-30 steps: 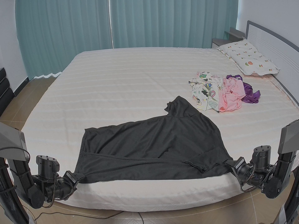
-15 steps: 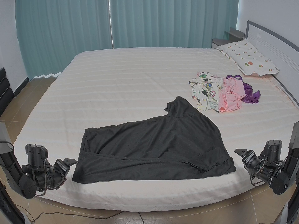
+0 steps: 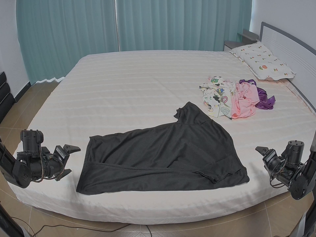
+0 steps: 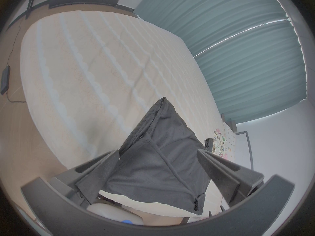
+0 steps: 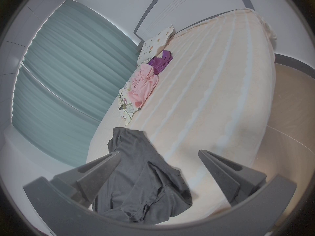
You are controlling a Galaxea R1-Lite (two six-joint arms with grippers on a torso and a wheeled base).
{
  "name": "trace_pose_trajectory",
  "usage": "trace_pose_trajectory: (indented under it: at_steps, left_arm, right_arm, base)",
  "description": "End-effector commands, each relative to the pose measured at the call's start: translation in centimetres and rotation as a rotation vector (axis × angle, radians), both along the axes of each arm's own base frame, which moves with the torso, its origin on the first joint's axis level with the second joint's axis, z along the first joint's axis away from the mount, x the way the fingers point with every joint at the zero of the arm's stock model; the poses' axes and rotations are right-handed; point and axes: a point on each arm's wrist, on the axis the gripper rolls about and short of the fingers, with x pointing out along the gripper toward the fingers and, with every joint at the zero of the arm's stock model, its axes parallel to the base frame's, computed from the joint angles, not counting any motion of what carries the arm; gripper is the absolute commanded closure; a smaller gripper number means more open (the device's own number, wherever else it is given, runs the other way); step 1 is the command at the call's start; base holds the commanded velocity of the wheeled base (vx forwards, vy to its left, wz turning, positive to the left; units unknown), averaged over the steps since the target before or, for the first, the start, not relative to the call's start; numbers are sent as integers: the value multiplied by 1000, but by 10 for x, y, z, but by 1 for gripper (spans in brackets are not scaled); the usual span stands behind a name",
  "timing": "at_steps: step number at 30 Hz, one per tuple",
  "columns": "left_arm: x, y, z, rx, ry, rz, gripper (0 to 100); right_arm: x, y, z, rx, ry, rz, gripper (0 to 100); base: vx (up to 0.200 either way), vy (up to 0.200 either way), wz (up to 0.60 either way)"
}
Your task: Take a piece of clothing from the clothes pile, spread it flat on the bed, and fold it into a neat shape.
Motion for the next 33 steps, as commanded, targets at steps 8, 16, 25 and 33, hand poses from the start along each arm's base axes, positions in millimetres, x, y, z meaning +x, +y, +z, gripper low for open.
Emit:
trace_pose_trajectory:
  at_steps: [8,16,25,33]
  left_arm:
    - [4,6,-7,-11,26,12,0]
    - [-8,3,-18,16,60,-86,0]
    - [-23,0,-43,119,110,-282,0]
    - [-16,0,-49,114,113,-287,0]
  right_arm:
    - [-4,4,-2,31,14,74,0]
    - [-10,6,-5,50,39,124,0]
    - [-16,18,-10,54,74,212,0]
    - [-10,28,-15,-33,74,309,0]
  base:
    - [200,0,0]
    - [50,0,0]
    - [0,0,0]
    - [0,0,0]
